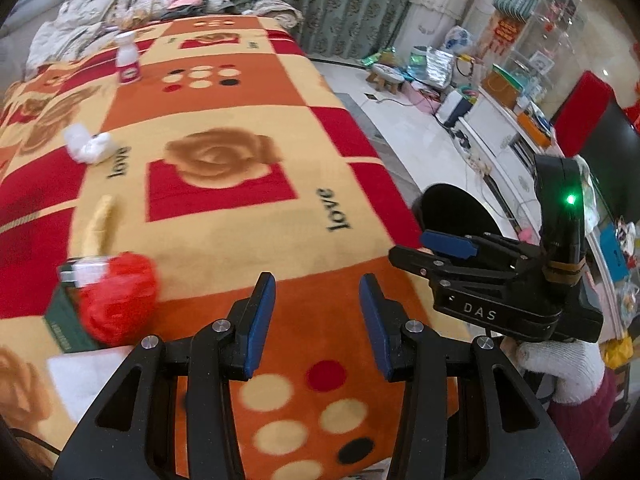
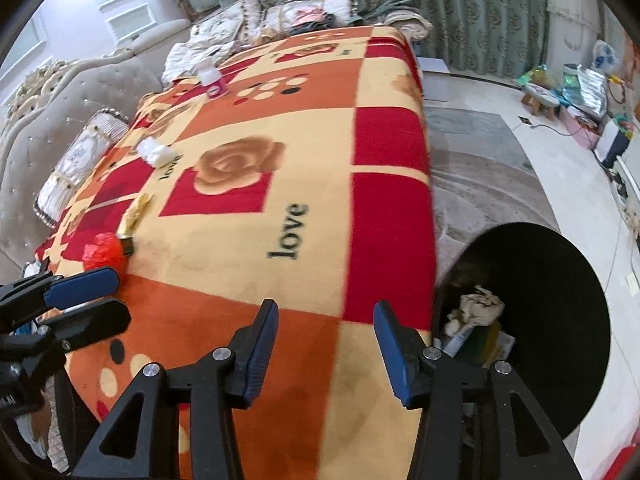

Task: Collect trash
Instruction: 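Move both open tools back to the trash on the blanket, then grasp the red plastic bag with the right tool while the left grasps twisted paper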

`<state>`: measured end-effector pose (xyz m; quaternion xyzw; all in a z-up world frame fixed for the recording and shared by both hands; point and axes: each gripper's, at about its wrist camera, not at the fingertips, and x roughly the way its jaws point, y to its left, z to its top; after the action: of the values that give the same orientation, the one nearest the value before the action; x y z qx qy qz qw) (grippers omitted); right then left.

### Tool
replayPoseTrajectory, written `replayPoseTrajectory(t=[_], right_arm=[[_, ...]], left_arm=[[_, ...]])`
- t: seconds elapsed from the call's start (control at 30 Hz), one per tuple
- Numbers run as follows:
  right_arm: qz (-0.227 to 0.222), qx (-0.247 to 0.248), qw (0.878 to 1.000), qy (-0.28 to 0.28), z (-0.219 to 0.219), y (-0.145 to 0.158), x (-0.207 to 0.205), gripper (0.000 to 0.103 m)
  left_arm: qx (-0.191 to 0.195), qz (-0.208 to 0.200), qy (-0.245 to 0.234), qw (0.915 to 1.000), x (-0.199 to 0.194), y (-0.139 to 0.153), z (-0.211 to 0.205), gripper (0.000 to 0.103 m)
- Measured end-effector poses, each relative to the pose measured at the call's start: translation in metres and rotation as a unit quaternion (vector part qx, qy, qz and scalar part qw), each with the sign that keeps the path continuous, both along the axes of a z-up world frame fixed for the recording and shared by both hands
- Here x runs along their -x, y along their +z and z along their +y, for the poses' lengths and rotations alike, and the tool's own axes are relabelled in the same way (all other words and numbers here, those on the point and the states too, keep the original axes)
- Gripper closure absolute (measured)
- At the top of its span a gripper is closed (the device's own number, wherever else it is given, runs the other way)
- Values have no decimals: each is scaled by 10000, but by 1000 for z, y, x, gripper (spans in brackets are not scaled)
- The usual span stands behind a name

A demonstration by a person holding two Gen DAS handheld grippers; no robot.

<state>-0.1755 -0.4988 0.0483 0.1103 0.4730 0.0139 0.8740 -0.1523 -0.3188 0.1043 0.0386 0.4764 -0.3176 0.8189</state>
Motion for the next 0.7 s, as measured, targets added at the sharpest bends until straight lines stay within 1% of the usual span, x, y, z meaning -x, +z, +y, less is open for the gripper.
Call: replayPoseTrajectory(t=[0.13, 0.3, 0.4, 0.47, 0.5, 0.7], right_arm=[[1, -51, 9997, 233, 20, 0, -6, 53], [47, -208, 9972, 712, 62, -3, -17, 52], [17, -430, 9940, 1007, 89, -3, -26, 50], [-8, -599, 9904, 1250, 110, -2, -32, 44], [-25, -665, 9886, 1348, 119, -2, -35, 43], [-63, -897, 9782, 1871, 179, -2, -56, 42]], left_arm=[[-10, -77, 281, 9996, -9, 8, 40, 61], [-113, -118, 773, 9969, -23, 11, 94, 61], [-186, -126, 1178, 9928, -31, 10, 132, 61], [-186, -90, 1398, 9900, -34, 7, 154, 61], [-176, -61, 1515, 9883, -36, 6, 165, 61], [-167, 82, 1894, 9817, -36, -6, 207, 61]])
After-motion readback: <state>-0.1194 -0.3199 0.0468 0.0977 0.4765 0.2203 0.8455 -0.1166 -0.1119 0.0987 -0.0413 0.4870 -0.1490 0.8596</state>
